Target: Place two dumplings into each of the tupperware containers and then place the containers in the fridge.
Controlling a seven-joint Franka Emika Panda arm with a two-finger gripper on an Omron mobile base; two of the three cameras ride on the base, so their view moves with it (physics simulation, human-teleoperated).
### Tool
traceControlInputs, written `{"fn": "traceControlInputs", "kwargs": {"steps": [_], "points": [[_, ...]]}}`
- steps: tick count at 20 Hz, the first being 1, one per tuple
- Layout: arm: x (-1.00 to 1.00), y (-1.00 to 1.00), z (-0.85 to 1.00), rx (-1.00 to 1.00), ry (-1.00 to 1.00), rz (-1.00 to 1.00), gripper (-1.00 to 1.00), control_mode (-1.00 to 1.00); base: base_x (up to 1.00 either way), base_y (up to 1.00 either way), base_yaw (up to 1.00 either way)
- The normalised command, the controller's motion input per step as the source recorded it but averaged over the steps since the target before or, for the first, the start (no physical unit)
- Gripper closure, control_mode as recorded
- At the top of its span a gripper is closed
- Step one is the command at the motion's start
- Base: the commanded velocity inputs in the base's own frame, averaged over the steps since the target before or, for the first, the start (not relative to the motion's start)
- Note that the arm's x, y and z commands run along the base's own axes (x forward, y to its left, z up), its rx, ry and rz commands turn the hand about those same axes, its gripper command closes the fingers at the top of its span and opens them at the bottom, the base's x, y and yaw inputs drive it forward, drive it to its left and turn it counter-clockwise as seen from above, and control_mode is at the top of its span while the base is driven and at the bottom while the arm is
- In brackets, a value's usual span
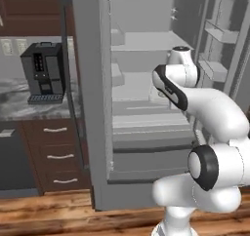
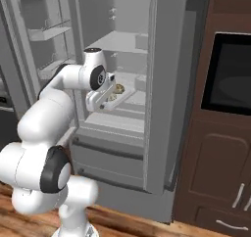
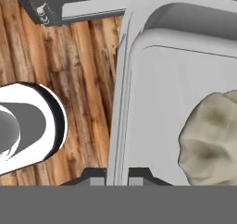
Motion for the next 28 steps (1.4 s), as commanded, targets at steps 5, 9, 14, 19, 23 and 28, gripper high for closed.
{"fn": "traceControlInputs", "kwargs": {"steps": [5, 9, 14, 19, 23, 28], "points": [[0.00, 0.00, 0.00, 0.00, 0.00, 0.00, 1.00, 1.00, 0.78, 0.06, -0.24], [0.00, 0.00, 0.00, 0.00, 0.00, 0.00, 1.00, 1.00, 0.76, 0.15, -0.02], [0.00, 0.00, 0.00, 0.00, 0.00, 0.00, 1.00, 1.00, 0.33, 0.13, 0.00], [0.00, 0.00, 0.00, 0.00, 0.00, 0.00, 1.00, 1.00, 0.33, 0.25, 0.00], [0.00, 0.00, 0.00, 0.00, 0.00, 0.00, 1.00, 1.00, 0.62, 0.26, 0.00], [0.00, 0.00, 0.00, 0.00, 0.00, 0.00, 1.00, 1.00, 0.41, 0.23, 0.00]]}}
